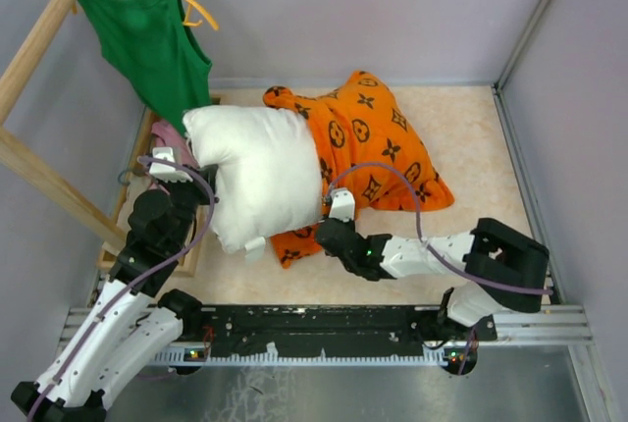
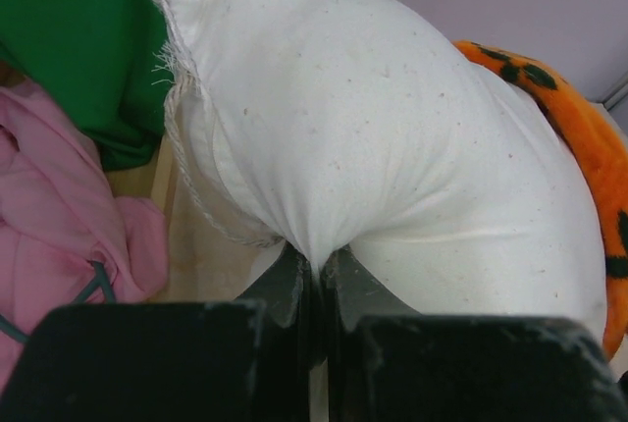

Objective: Remove the pillowcase from the pillow
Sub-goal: Remove the pillow from the pillowcase.

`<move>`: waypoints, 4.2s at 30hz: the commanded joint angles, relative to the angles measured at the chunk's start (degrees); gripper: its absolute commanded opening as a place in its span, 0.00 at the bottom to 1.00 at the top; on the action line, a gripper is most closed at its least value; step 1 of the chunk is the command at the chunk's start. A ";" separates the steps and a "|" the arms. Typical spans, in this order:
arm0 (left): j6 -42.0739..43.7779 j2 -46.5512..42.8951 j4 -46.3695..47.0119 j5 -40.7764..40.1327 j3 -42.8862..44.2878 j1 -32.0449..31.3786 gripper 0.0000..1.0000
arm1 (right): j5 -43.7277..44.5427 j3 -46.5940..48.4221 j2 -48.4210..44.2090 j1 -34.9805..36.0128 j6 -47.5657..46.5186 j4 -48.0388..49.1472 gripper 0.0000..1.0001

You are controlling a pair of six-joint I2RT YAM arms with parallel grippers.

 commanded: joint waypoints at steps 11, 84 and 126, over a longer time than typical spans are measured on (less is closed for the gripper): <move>0.79 -1.27 6.74 -3.00 1.32 0.14 0.00 | 9.26 -3.18 -35.86 -21.36 -17.46 -4.68 0.00; -8.11 -9.63 -0.95 -23.22 2.16 -0.03 0.00 | -6.06 17.32 -8.92 -66.76 8.95 1.93 0.07; -12.97 -7.61 -7.62 -31.09 4.39 0.02 0.00 | -13.78 -0.36 -26.96 -72.11 15.92 -0.49 0.10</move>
